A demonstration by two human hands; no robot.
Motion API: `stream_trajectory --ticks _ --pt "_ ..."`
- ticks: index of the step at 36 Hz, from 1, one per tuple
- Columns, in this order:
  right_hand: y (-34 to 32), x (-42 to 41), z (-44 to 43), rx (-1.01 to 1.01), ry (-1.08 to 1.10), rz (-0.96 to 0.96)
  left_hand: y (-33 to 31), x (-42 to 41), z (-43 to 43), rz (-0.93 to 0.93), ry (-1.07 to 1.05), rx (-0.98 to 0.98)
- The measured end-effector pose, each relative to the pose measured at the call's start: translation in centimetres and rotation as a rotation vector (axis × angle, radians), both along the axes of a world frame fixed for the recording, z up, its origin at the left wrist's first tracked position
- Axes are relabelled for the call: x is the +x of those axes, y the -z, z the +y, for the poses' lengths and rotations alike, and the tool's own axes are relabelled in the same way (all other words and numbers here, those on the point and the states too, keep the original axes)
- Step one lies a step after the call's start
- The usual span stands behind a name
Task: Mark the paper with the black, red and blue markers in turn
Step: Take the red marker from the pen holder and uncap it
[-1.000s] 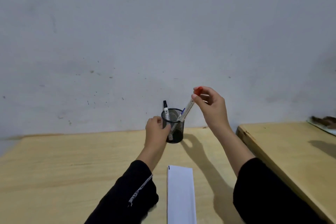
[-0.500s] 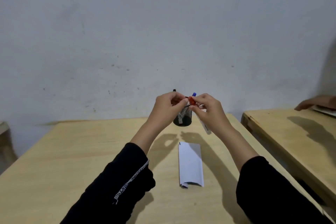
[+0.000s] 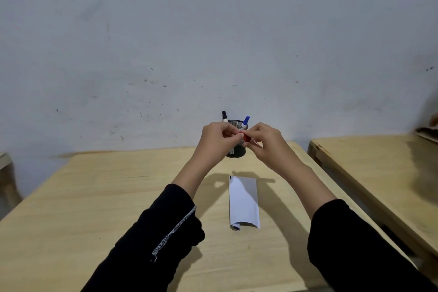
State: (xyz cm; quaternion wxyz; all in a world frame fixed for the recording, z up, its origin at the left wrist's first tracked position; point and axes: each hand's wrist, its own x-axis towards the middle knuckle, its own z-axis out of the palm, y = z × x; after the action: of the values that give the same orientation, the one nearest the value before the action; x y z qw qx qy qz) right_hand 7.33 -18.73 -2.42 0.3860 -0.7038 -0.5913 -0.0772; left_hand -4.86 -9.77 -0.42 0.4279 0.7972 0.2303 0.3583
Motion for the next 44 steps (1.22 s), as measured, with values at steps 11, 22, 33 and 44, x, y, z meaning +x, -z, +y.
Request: stream_trajectory --ticks 11,22,33,44 --pt "0.6 0.3 -1.0 -0.041 -0.022 0.21 0.2 -1.1 0.4 -0.113 -0.013 -0.041" --pt "0.9 1.2 -2.5 0.228 -0.171 0.807 2.9 -2.9 2.4 -0.36 0.057 -0.443" --pt "1.7 -1.4 -0.4 0.425 -0.314 1.374 4.2 -2.1 1.6 -0.314 0.181 -0.563" --pt "1.9 -1.9 1.0 0.399 -0.284 1.369 4.9 -2.0 1.8 -0.301 0.129 -0.238"
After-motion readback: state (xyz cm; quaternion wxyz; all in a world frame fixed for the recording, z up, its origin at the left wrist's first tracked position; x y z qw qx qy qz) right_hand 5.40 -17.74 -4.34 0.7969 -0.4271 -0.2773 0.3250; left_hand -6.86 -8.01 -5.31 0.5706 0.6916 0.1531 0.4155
